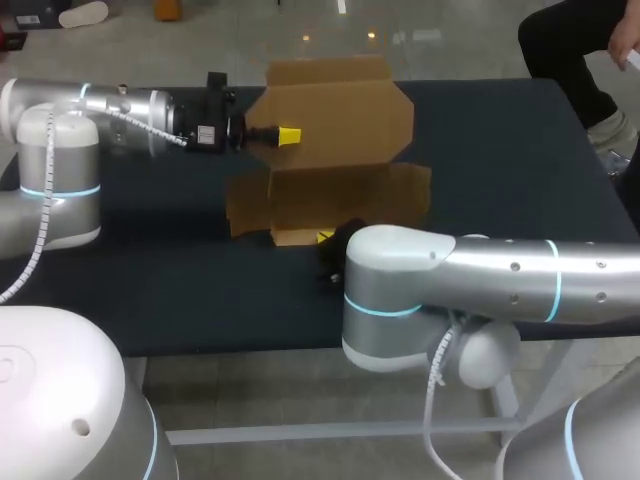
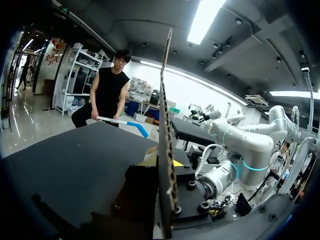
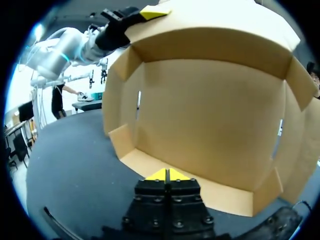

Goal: Assemble the packaging by folding the flat box into shape, placing the metal phone stand inside, and closing the box properly

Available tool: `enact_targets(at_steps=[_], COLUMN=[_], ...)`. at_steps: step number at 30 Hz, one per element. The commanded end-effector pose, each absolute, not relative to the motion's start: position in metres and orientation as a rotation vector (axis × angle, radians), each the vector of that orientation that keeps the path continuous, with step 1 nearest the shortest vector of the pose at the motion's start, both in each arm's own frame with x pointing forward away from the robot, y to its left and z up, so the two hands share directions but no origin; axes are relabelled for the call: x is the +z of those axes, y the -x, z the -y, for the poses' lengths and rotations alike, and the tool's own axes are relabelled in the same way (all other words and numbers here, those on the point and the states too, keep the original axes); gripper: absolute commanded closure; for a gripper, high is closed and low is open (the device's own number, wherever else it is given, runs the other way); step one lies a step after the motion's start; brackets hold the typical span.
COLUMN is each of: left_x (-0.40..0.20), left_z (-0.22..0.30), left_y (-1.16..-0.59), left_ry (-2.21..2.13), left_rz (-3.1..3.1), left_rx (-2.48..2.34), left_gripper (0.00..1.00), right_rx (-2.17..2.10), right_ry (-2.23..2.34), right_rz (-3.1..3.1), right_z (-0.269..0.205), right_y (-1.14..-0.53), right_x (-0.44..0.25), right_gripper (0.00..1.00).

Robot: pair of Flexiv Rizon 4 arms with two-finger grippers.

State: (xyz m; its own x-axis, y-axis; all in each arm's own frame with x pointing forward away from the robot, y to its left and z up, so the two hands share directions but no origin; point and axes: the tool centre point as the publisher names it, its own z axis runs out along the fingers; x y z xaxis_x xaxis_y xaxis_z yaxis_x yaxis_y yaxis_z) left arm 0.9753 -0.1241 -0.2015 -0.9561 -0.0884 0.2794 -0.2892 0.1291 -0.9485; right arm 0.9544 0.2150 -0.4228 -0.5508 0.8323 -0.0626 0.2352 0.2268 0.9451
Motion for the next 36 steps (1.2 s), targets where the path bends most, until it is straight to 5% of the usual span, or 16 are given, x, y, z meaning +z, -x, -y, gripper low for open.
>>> enact_targets(at_steps=[1, 36], left_x=[-0.2040, -0.2117], left_z=[0.1257, 0.1228], left_y=[-0.9750, -0.9659], left_ry=[-0.379, -0.350], left_rz=[2.239, 2.219], left_rx=[1.936, 1.967], left_gripper=[1.00, 1.00], right_rx=[1.318, 1.370], right_ry=[-0.987, -0.982], right_rz=[-1.885, -1.899], right_z=[-0.2177, -0.2162], right_y=[-0.9520, -0.9539], right_x=[-0.4270, -0.4287], right_gripper=[1.00, 1.00])
